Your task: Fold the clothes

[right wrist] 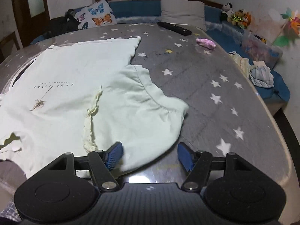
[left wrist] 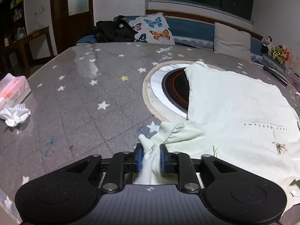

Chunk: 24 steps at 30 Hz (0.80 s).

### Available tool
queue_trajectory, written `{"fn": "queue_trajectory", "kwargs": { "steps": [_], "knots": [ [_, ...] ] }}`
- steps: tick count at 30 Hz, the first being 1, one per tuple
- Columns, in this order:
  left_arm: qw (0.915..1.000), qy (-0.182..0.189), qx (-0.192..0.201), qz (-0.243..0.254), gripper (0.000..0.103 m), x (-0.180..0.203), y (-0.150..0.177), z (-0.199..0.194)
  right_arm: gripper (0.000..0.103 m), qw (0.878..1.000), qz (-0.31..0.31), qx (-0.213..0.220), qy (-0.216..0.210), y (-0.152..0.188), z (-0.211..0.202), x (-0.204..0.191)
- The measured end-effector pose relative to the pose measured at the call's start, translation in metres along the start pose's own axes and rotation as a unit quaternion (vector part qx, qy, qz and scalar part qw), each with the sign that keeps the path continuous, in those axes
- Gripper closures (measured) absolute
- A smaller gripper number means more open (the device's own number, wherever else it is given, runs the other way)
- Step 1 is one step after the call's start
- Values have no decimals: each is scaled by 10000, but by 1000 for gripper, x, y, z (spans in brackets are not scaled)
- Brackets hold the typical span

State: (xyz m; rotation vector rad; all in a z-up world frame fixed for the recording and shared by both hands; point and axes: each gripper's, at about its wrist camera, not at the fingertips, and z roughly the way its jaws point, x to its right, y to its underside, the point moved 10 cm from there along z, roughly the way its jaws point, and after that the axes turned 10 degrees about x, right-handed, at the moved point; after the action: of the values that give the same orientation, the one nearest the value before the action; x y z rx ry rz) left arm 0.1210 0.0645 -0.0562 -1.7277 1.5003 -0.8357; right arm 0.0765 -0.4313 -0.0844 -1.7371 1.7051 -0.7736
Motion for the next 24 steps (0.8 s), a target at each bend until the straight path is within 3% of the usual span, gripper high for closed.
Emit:
{"fn": "queue_trajectory", "kwargs": {
  "steps": [5,11,16,19,24],
  "knots": [
    [9998,68,195,51,69,4,-19,-6,38,9986,-154,501,-123,-37,-2,-4],
    [9988,271,276,316,69,29,-40,8,39,9958,-141,803,-420,-72,38,-18],
    [9975,335,247,577,69,48,-54,30,44,9975,-278,515,-390,-65,69,-18],
    [9966,373,231,698,70,55,-63,45,43,9988,-354,218,-257,-46,64,-7],
    [9951,479,146,853,70,71,-79,85,43,9987,-502,61,-48,-46,48,10]
  ]
}}
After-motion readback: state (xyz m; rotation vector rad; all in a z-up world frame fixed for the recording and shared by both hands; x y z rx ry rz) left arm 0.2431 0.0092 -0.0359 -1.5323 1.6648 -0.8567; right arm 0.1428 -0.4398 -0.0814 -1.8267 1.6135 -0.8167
